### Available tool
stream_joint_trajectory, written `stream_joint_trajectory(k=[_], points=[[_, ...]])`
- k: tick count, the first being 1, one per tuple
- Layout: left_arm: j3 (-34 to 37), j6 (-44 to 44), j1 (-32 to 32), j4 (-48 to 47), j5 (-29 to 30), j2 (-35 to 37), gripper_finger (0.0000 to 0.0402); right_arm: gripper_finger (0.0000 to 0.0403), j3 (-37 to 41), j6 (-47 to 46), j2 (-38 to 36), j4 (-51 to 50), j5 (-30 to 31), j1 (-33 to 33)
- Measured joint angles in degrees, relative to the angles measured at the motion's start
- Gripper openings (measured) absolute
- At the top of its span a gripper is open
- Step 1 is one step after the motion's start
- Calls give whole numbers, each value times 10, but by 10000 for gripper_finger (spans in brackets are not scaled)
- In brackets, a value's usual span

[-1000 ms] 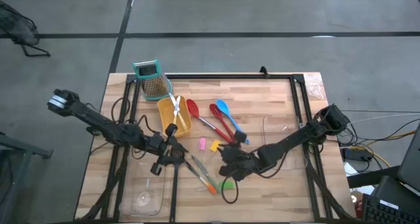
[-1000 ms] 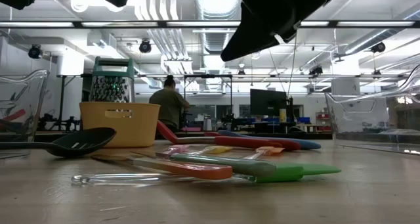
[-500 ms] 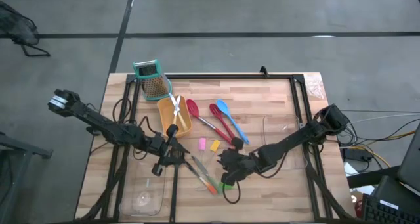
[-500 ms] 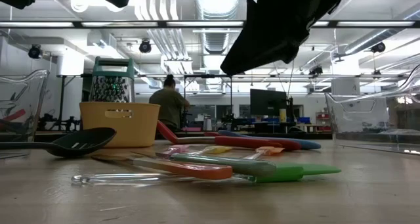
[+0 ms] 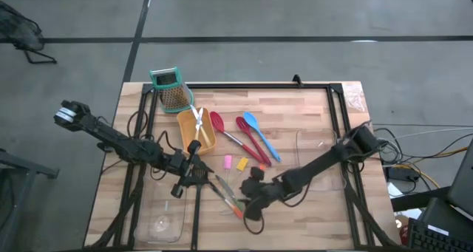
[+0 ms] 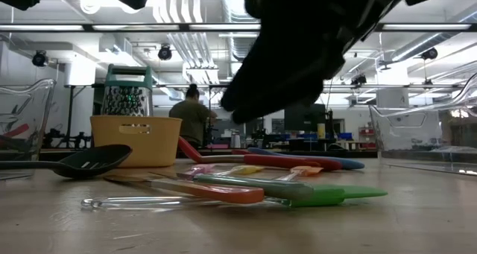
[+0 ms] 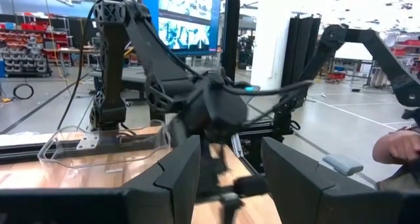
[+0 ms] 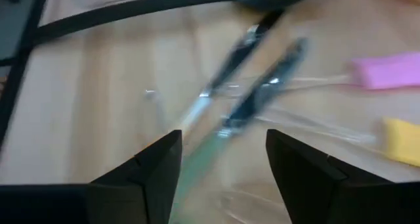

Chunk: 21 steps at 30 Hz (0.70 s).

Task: Pick & Place Kitchen Items
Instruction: Put the green knife into the yellow bin

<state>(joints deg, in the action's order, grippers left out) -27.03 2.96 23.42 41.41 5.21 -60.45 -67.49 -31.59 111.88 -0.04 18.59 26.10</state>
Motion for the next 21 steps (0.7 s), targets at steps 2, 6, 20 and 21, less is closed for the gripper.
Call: stream_joint_trajectory(k=[2, 6, 20, 21], points=[[0, 0, 0, 0, 0, 0, 170, 225, -21, 0, 19, -13, -8, 0], [0, 4, 0, -4, 0, -1, 170, 228, -76, 1, 49, -76, -6, -2], [0, 6, 0, -4, 0, 0, 170, 202, -167, -18, 119, -187, 4, -9], [0, 6, 0, -4, 0, 0, 170, 201, -167, -20, 119, -185, 4, -10]])
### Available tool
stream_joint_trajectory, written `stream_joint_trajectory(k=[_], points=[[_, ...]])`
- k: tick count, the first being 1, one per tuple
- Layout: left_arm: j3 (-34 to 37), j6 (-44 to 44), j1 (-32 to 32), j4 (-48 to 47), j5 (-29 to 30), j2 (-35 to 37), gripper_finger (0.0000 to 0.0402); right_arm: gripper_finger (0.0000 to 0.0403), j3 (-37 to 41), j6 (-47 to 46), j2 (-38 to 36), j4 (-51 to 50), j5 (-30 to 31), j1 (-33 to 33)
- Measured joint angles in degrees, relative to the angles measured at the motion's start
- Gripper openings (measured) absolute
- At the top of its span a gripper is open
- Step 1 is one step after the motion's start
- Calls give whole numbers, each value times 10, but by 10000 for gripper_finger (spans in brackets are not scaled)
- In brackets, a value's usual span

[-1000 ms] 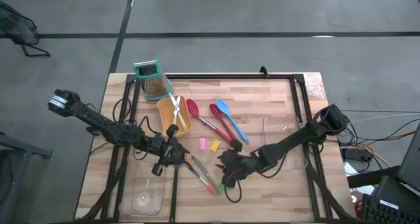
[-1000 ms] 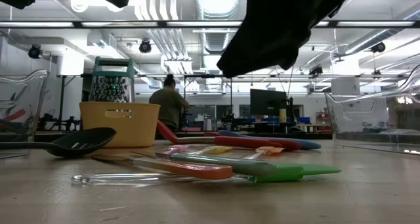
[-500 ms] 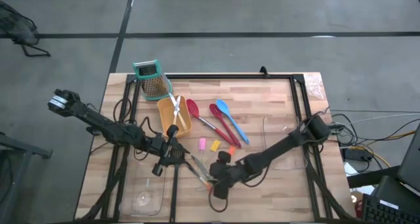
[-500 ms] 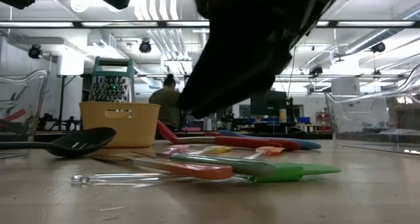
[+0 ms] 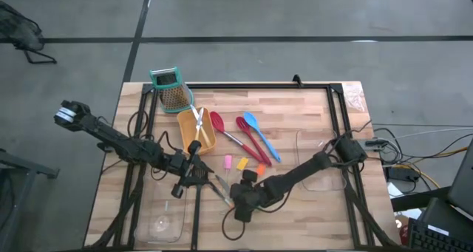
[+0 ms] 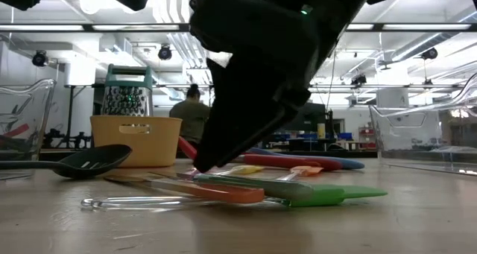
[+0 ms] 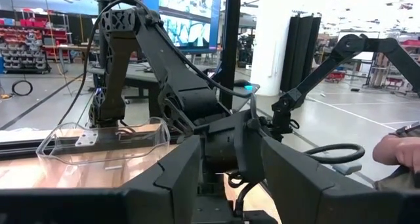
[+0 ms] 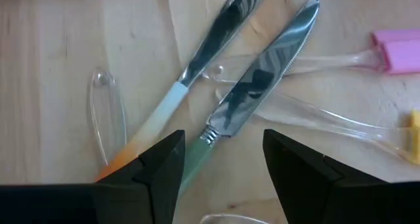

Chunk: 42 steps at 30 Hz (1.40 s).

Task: Pick & Place Kitchen Items
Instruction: Put the green knife into the yellow bin

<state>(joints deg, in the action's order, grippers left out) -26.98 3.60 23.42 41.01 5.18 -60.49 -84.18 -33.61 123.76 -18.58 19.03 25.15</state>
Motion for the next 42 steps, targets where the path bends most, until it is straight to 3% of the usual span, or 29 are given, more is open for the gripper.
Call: stream_joint_trajectory(k=[23, 36, 42], points=[[0, -1, 0, 0, 0, 0, 170, 146, 3, -17, 0, -23, -57, -15], [0, -2, 0, 0, 0, 0, 170, 99, -3, 151, -5, -51, -137, -47], [0, -2, 0, 0, 0, 0, 170, 81, -41, 139, -5, -111, -143, -50]])
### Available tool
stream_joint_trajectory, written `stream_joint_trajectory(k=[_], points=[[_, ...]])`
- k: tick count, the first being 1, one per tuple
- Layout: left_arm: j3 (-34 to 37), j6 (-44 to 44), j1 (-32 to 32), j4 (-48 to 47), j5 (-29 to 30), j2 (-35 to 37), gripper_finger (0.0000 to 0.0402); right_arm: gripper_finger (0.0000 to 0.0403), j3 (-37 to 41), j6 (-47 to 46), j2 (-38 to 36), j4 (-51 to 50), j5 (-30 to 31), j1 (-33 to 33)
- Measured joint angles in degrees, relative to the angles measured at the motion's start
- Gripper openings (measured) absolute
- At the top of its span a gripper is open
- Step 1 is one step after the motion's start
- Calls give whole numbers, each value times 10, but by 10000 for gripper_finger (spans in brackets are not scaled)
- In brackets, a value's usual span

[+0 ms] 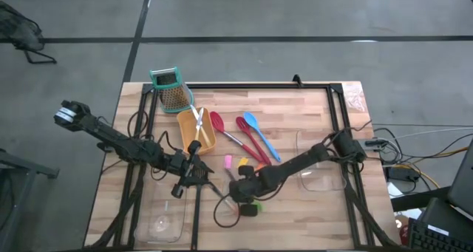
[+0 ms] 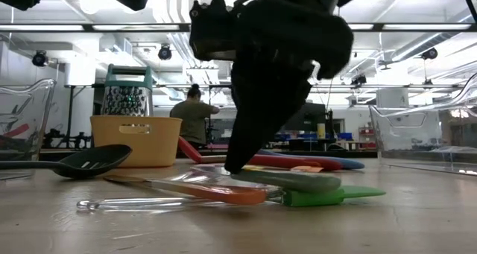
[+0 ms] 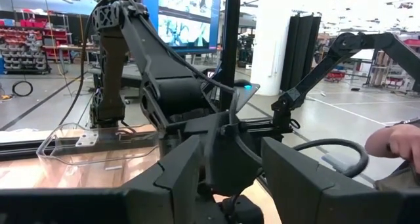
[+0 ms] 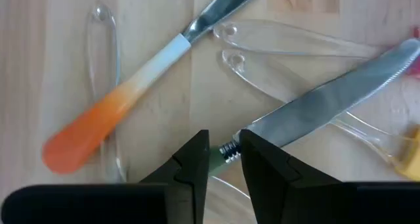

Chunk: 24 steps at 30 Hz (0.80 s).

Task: Pick & Place Kitchen Items
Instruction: Put the green knife into the yellow bin

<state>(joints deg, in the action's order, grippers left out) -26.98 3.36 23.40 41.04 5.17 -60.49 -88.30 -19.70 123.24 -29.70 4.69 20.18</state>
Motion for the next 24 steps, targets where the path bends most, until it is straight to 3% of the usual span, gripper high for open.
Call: stream_joint_trajectory(k=[6, 14, 19, 24], points=[[0, 0, 0, 0, 0, 0, 170, 88, -31, -48, -1, -22, -4, 9], [0, 0, 0, 0, 0, 0, 170, 150, -39, -194, 0, -57, -2, 9], [0, 1, 0, -4, 0, 0, 170, 186, -39, -230, 14, -60, 0, 10], [0, 1, 0, -6, 0, 0, 170, 198, -38, -234, 27, -61, -1, 9]])
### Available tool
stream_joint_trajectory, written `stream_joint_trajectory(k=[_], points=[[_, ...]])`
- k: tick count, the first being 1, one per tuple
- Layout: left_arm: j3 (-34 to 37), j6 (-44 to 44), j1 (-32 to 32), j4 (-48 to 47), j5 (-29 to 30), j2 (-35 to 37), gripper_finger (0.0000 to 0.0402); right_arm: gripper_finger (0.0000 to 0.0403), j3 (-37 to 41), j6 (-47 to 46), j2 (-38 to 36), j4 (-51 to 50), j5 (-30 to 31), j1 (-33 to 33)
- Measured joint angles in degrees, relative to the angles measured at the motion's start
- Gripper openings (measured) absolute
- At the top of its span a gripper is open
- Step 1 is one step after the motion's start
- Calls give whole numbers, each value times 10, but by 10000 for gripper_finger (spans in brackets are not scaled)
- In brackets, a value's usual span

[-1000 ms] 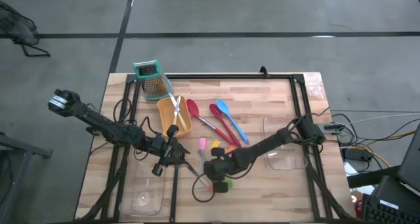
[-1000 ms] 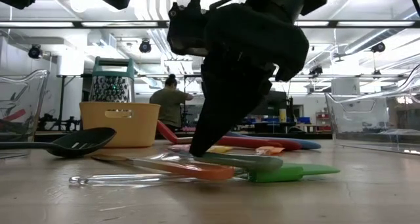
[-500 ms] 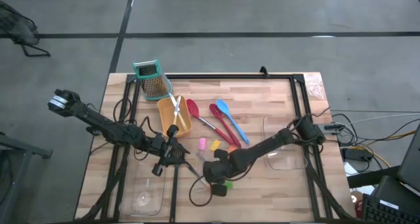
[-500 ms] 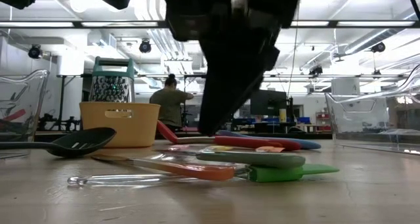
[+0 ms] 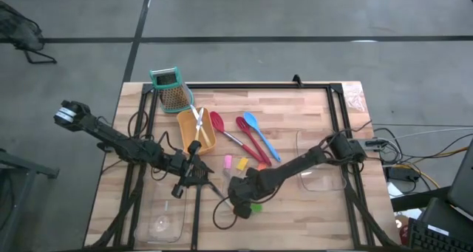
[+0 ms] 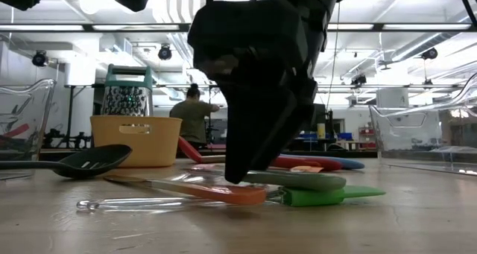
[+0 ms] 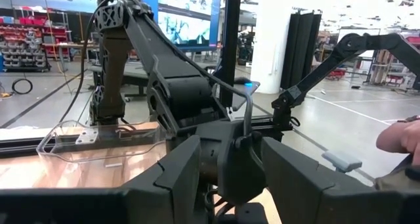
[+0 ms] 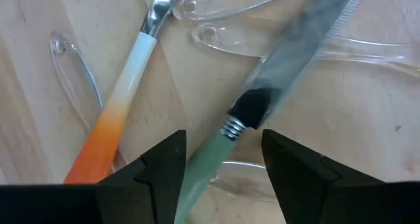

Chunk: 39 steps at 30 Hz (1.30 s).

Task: Pick & Place Kitchen Items
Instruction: Put the green knife into the yellow bin

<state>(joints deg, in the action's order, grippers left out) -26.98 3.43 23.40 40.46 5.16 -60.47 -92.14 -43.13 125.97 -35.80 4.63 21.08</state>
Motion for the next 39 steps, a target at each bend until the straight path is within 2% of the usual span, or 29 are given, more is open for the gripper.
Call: stream_joint_trajectory(k=[4, 8, 21, 39], points=[[0, 0, 0, 0, 0, 0, 170, 193, 0, 4, 5, 1, 2, 0], [0, 0, 0, 0, 0, 0, 170, 172, -1, 5, 7, -1, 2, 0], [0, 0, 0, 0, 0, 0, 170, 43, -1, 25, 8, -13, 18, -7], [0, 1, 0, -4, 0, 0, 170, 48, -17, 41, -16, -48, 77, -8]])
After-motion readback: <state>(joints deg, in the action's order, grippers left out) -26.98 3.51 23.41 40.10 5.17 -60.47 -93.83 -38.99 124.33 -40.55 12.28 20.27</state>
